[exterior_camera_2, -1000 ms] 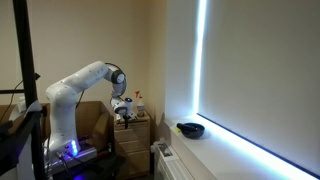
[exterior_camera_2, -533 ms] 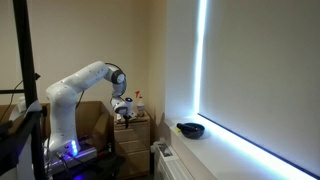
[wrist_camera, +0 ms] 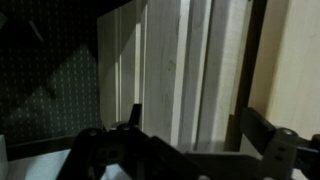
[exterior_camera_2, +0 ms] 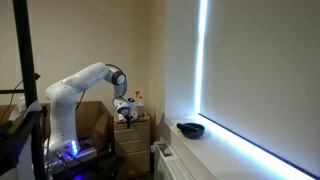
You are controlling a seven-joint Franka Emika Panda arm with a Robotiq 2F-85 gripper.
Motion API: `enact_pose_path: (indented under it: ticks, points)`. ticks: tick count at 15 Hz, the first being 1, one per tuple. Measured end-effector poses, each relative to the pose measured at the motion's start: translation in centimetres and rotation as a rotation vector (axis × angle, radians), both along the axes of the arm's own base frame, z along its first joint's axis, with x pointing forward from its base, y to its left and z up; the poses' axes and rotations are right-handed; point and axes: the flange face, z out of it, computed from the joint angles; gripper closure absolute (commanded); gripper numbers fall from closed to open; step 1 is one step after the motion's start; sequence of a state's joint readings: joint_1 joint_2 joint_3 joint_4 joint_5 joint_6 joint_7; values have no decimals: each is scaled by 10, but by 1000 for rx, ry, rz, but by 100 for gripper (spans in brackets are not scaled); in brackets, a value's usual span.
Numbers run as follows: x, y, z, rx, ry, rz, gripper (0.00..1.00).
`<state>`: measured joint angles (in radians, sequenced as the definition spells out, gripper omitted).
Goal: Open the top drawer of the cabinet.
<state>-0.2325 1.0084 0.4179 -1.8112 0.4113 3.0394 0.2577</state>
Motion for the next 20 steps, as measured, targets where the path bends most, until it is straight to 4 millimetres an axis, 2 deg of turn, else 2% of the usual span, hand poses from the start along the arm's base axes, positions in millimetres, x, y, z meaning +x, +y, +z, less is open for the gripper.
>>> enact_pose_path:
  ticks: [6, 10, 14, 20]
  points:
    - [5, -4, -1, -12, 5, 1, 0]
    - [3, -1, -13, -42, 11, 6, 0]
    - [9, 4, -10, -46, -2, 39, 0]
    - [23, -6, -7, -18, 61, 77, 0]
